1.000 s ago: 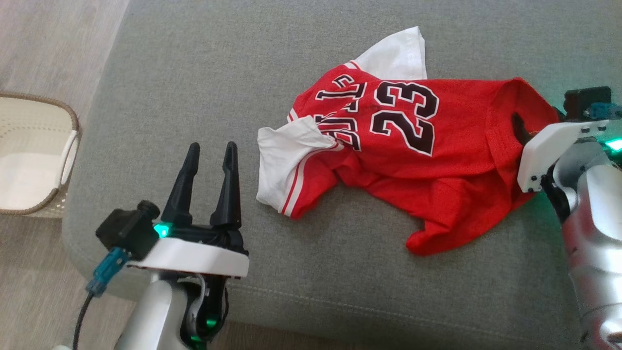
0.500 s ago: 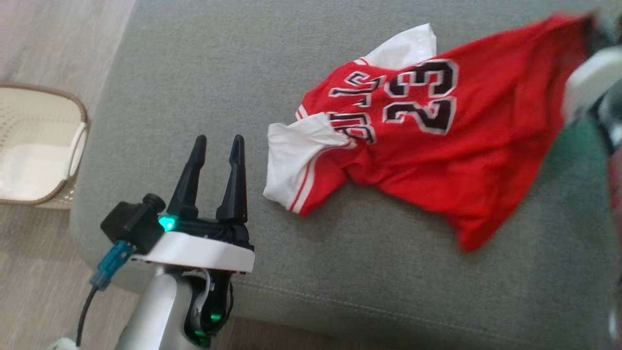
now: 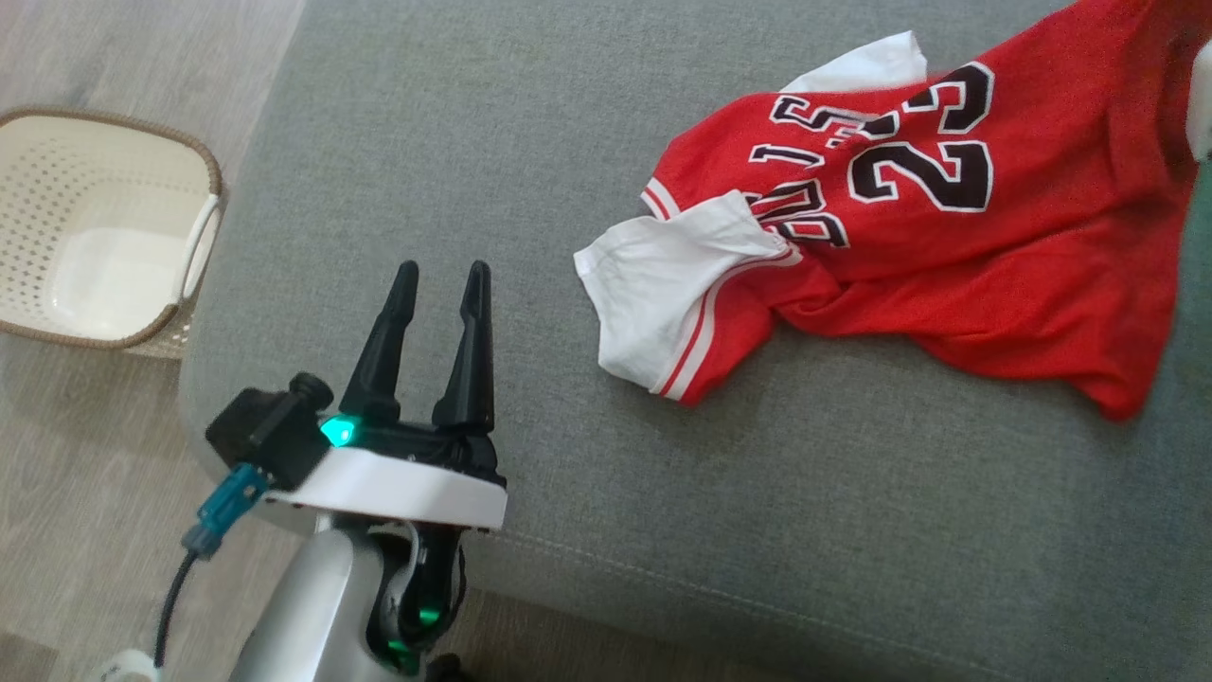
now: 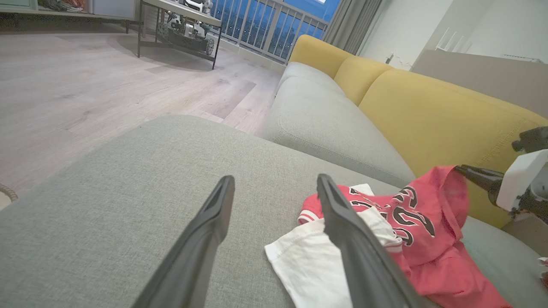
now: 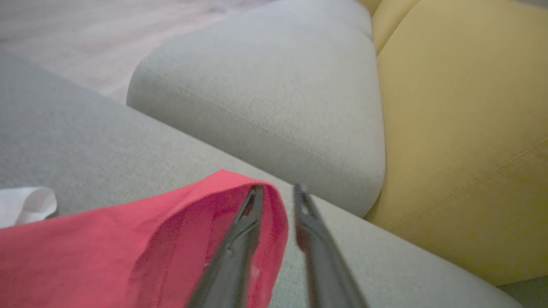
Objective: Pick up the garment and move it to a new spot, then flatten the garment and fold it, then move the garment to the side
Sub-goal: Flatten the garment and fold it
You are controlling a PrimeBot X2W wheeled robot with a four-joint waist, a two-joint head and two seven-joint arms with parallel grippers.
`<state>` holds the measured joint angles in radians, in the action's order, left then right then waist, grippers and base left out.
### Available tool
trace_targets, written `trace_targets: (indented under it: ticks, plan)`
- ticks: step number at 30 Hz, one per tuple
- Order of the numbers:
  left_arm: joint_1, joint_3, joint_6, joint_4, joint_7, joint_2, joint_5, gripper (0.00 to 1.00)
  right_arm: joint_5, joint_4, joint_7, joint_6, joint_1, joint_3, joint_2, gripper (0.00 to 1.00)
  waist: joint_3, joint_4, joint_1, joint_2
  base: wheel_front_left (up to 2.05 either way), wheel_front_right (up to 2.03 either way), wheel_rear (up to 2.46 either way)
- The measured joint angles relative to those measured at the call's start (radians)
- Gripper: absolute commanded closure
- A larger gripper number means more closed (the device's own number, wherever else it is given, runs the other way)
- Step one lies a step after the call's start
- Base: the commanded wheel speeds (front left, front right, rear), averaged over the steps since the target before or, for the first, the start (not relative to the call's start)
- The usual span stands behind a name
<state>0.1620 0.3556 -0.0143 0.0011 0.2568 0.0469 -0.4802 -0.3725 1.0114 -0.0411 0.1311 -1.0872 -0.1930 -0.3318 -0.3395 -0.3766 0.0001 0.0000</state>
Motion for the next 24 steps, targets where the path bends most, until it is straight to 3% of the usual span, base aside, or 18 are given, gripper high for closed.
trace_targets:
  ticks: [6, 12, 19, 24]
  plan:
    - [0.015, -0.005, -0.003, 0.0, 0.0, -0.001, -0.007, 0.0, -0.049, 0.08, 0.05, 0.0, -0.003, -0.047, 0.004, 0.0, -0.006, 0.003, 0.0, 0.0, 0.0, 0.0, 0.0]
    - [0.015, -0.037, -0.003, 0.002, 0.0, -0.002, 0.005, 0.0, -0.048, 0.086, -0.011, 0.0, 0.0, -0.12, 0.045, 0.0, 0.02, 0.045, 0.0, 0.0, 0.0, 0.0, 0.0]
    - [0.004, -0.075, -0.002, 0.004, 0.0, -0.003, 0.031, 0.0, 0.051, 0.085, -0.154, 0.0, 0.063, -0.163, 0.159, 0.0, 0.082, 0.123, -0.0001, 0.0, 0.0, 0.0, 0.0]
    - [-0.027, -0.089, -0.003, 0.005, 0.0, -0.002, 0.039, 0.0, 0.169, 0.061, -0.198, 0.0, 0.159, -0.146, 0.234, 0.0, 0.133, 0.189, -0.0002, 0.0001, 0.0, 0.0, 0.0]
